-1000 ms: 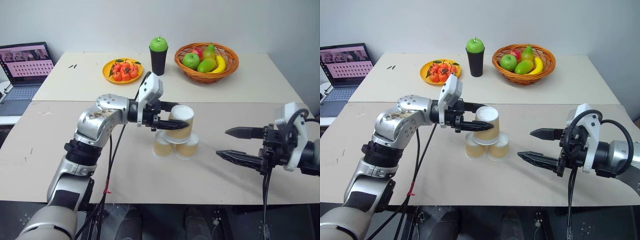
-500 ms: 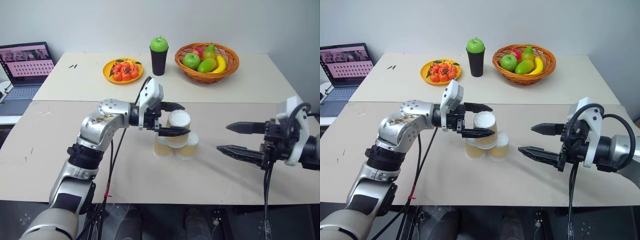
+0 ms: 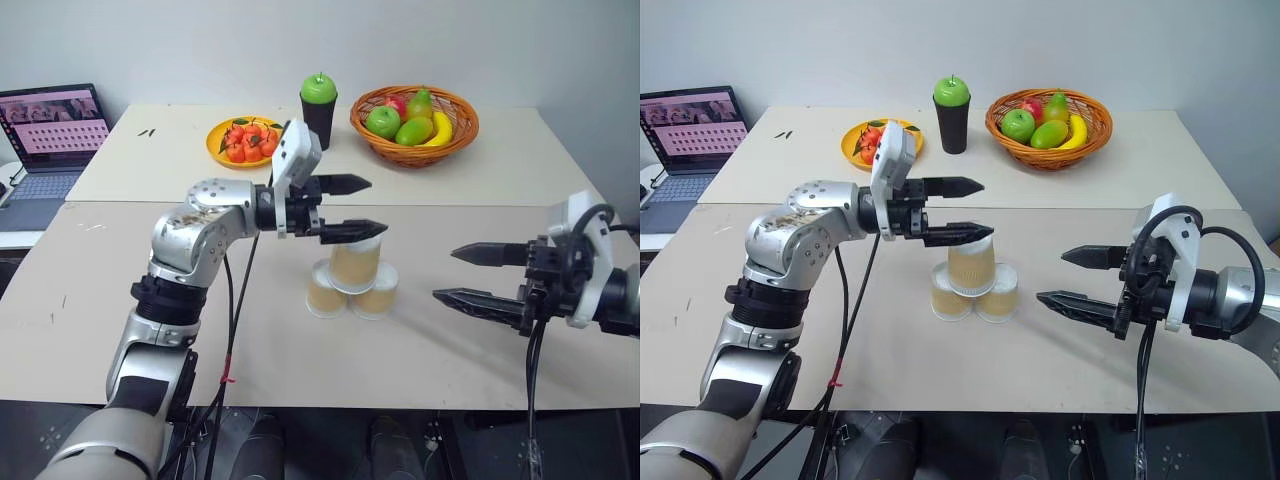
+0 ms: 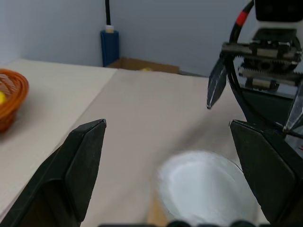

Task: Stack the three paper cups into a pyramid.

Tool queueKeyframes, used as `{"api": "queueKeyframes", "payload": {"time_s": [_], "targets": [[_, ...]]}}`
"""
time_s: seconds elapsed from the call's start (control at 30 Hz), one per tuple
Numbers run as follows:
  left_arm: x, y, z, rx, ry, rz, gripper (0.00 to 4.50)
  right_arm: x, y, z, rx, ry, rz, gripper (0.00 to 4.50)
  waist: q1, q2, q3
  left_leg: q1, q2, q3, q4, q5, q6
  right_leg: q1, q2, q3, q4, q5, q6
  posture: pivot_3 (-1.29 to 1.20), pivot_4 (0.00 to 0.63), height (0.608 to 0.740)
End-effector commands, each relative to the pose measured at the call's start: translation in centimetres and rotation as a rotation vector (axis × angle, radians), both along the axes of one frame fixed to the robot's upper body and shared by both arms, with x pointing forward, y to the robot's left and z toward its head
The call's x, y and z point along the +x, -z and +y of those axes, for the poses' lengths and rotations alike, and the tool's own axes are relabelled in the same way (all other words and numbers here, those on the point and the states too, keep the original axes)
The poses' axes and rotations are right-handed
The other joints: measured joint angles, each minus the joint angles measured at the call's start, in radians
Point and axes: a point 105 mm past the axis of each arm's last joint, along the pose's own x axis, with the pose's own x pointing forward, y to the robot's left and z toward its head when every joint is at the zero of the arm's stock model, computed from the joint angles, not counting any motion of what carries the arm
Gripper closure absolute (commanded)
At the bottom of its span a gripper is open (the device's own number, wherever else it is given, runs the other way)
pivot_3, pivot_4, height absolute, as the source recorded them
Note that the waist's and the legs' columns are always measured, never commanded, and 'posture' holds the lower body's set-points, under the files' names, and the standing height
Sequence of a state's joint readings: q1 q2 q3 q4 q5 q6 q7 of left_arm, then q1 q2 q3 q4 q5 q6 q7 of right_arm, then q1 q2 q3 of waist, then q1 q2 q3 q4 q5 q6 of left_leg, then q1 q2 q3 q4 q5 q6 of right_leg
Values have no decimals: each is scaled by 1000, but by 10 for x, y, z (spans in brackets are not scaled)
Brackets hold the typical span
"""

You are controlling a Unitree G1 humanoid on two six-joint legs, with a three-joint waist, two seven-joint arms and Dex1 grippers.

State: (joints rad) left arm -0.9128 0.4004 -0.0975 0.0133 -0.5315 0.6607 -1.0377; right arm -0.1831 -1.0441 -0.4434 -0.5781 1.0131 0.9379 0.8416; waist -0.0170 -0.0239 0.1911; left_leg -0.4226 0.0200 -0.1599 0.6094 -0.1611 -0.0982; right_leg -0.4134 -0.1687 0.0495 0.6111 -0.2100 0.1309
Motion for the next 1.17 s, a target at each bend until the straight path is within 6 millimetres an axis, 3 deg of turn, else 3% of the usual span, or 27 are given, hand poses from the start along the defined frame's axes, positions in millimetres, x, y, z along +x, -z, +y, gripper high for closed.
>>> {"api": "queueKeyframes", "payload": {"time_s": [0.03,0.27,0.33,0.4,0.5,0.6,0.7,0.83,0.9,1.0,1.17], "targets": [[-5,-22,0,-49,7,-42,54,0,-10,3,-2,-17,-55,0,0,0,0,0,0,0,0,0,0,0,0,0,0,0,0,0,150,739],[4,-49,12,-138,-79,-45,54,3,-12,6,-4,-40,-51,0,1,0,0,0,0,0,0,0,0,0,0,0,0,0,0,0,150,739],[14,-61,33,-175,-177,-33,54,4,-12,5,-15,-51,-46,0,-2,0,0,0,0,0,0,0,0,0,0,0,0,0,0,0,150,739],[19,-67,67,-171,-305,-54,54,5,-11,1,-46,-61,-41,0,-10,0,0,0,0,0,0,0,0,0,0,0,0,0,0,0,150,739],[10,-65,109,-151,-422,-69,54,16,-5,-14,-129,-27,-43,0,-32,0,0,0,0,0,-1,0,0,0,0,0,0,0,0,0,150,739],[3,-43,135,-66,-546,-84,54,29,0,-24,-187,-8,-70,0,-28,0,0,2,0,1,-1,0,0,0,0,2,0,-1,1,0,150,739],[-6,-11,153,19,-642,-65,54,34,-5,-21,-150,-52,-92,0,-22,0,0,2,0,1,-1,0,0,1,0,2,0,-1,1,0,150,739],[-19,39,164,128,-734,-51,54,48,3,-27,-143,-36,-97,0,-25,0,0,1,0,1,-2,0,-1,1,0,2,-1,-1,0,0,150,739],[-25,53,164,140,-754,-40,54,56,11,-33,-149,-9,-93,0,-23,-1,0,1,0,0,-2,1,-1,0,1,2,0,-1,0,0,150,739],[-26,60,159,126,-776,-47,54,63,21,-39,-164,3,-81,0,-13,-1,0,0,0,1,-1,1,-2,1,1,2,0,-1,0,0,150,739],[-17,55,152,85,-805,-75,54,67,22,-39,-141,19,-80,0,-7,-1,0,1,0,0,-1,2,-3,2,1,2,0,-1,0,0,150,739]]}}
